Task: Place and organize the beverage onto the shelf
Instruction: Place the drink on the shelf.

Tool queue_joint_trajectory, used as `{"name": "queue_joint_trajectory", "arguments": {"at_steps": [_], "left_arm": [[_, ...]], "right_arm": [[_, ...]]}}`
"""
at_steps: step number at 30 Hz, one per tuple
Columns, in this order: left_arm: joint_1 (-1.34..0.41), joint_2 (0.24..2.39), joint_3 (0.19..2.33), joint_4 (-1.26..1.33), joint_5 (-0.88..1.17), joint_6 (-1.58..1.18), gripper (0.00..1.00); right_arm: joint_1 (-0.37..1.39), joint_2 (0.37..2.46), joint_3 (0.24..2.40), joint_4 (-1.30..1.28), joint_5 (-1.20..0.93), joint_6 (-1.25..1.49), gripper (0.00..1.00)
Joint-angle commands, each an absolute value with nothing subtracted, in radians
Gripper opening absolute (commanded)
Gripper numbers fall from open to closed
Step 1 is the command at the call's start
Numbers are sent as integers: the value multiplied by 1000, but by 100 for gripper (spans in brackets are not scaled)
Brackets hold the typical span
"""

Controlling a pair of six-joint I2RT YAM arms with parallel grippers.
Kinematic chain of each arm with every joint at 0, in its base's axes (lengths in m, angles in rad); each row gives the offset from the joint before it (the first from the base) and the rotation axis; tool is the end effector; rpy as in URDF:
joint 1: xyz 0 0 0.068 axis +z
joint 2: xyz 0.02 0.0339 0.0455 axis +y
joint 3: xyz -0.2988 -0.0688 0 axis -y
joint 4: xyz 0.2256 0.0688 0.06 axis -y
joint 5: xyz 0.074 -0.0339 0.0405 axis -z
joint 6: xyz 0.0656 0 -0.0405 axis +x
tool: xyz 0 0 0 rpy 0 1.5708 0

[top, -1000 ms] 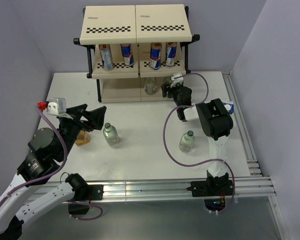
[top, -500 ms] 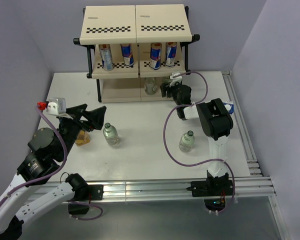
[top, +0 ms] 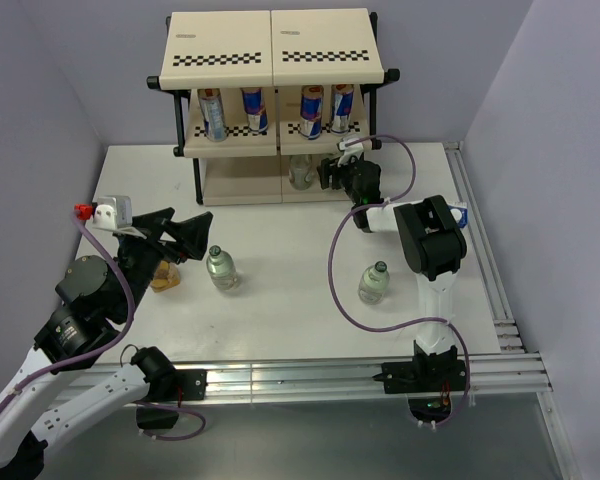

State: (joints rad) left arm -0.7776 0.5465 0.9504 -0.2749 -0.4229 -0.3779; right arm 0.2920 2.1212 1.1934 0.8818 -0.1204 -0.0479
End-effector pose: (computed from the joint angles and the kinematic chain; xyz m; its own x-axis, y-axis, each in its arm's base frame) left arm 0.0768 -0.0378 0.4298 -0.0438 -0.4290 -0.9022 0.3589 0.8361 -0.4150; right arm 0.4752 0.1511 0.2172 -0.0248 -0.0571 -0.9981 -0.4023 0.9145 -0.0423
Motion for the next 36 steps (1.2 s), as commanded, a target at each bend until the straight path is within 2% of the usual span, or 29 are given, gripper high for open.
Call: {"name": "queue_joint_trajectory", "arguments": {"at_steps": [1,8,10,19,36], "left_arm": [[-773,534,983,-259,-416,-356,99],[-773,525,980,-262,-417,-354,99],[-773,522,982,-262,-420,-354,100],[-773,520,980,-264,-420,-354,99],[-773,512,982,-259,-419,-351,99]], "right_arm": [[273,2057,1252,968,-106,-3,70],[272,2056,1272,922,-92,-2,70],[273,2054,1270,917,-91,-2,75],[272,2057,1279,908,-84,-2,77],[272,2048,1220,1003,-78,-29,75]]}}
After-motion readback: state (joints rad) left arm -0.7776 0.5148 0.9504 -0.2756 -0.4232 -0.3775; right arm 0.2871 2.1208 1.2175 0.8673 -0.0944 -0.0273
